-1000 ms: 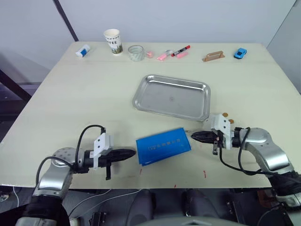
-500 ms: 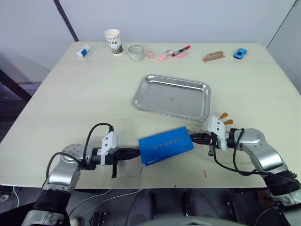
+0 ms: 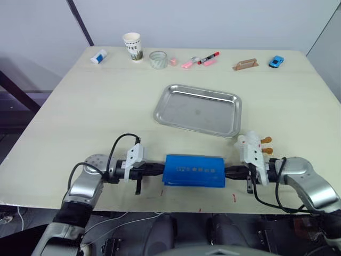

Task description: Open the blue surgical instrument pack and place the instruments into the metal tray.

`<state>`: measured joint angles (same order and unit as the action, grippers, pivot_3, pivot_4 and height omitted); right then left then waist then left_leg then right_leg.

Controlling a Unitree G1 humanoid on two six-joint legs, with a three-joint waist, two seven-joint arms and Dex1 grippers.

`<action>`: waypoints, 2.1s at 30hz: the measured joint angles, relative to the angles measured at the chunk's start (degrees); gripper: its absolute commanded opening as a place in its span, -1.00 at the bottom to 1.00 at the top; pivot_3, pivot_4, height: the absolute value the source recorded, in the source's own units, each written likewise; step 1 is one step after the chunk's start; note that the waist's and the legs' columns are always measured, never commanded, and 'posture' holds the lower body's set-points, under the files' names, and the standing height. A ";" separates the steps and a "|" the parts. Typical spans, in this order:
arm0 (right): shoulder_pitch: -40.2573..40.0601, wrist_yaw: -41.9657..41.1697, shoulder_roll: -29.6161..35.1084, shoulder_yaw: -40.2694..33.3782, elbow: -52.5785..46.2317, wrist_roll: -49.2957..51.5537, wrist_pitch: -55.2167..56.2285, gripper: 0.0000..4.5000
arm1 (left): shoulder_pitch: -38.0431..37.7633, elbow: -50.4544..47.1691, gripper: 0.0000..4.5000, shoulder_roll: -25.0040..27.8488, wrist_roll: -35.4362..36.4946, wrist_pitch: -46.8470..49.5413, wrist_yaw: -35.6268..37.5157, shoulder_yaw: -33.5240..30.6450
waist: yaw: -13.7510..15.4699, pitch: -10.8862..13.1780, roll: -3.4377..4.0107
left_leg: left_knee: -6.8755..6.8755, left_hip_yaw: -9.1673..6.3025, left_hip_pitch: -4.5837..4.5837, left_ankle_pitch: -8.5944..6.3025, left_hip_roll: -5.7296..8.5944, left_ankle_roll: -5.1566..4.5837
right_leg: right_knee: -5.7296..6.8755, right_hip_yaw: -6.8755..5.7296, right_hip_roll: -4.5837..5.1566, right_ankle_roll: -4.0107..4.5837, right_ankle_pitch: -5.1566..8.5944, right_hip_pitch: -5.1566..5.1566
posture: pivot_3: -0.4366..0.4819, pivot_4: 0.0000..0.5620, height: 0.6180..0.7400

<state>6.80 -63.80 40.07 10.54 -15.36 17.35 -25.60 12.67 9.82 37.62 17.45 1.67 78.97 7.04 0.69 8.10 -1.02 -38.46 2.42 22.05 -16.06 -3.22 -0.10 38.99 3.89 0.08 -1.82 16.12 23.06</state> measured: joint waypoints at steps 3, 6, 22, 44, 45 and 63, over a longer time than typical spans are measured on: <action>-2.27 1.19 0.46 -1.15 -1.61 0.68 -0.48 -0.95 | 0.86 0.27 -1.00 -0.55 -0.52 0.01 0.91 0.85 | 0.04 0.00 0.00 | 0.00 -0.01 0.03 0.00 0.00 0.00 | -0.03 0.00 -0.01 0.00 0.00 0.01 | -0.05 -0.47 0.76; -3.49 2.49 0.46 -2.24 -1.84 1.00 -0.48 -0.95 | 1.70 0.77 -1.00 -1.18 -0.75 0.01 1.28 1.55 | 0.15 0.00 0.00 | 0.00 -0.04 0.05 0.00 0.01 -0.01 | -0.04 -0.01 -0.01 0.00 0.00 0.01 | -0.05 -0.47 0.76; -7.99 3.94 2.89 -7.12 -1.98 2.73 1.05 -0.95 | 2.68 1.32 -1.00 -2.87 -1.47 -1.31 2.75 2.60 | 0.08 0.00 0.00 | -0.03 -0.06 0.07 -0.01 0.02 -0.02 | -0.04 -0.01 -0.01 -0.03 -0.01 0.01 | -0.05 -0.47 0.76; -12.77 -6.94 0.77 -15.08 8.42 -1.06 43.21 1.00 | 1.53 -4.65 0.99 12.87 11.34 -1.95 10.36 -6.38 | -1.40 0.42 -0.33 | -0.01 -0.02 0.06 -0.04 -0.04 -0.07 | -0.04 -0.01 -0.02 -0.03 0.00 0.02 | -0.05 -0.47 0.76; -11.94 -6.99 0.44 -14.52 9.72 -1.98 45.97 1.00 | 1.98 -5.33 0.99 13.14 12.15 -1.94 10.39 -6.31 | -1.40 0.44 -0.31 | -0.01 -0.03 0.05 -0.04 -0.04 -0.07 | -0.03 -0.01 -0.03 -0.03 0.00 0.02 | -0.05 -0.47 0.76; -0.43 -1.95 -0.49 -3.90 18.23 -12.35 67.92 1.00 | 3.06 -11.52 0.99 14.72 13.62 -0.41 10.67 -2.06 | -1.37 0.58 -0.21 | -0.02 0.05 0.01 -0.04 -0.05 -0.07 | 0.04 0.05 -0.04 0.00 -0.01 0.04 | -0.05 -0.47 0.76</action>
<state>6.36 -65.75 39.58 6.64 2.87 5.00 42.32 15.74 -1.69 52.34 31.07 1.26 89.64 4.99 -0.68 8.68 -1.23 -38.48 2.47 22.06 -16.10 -3.27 -0.18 39.03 3.94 0.05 -1.82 16.11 23.10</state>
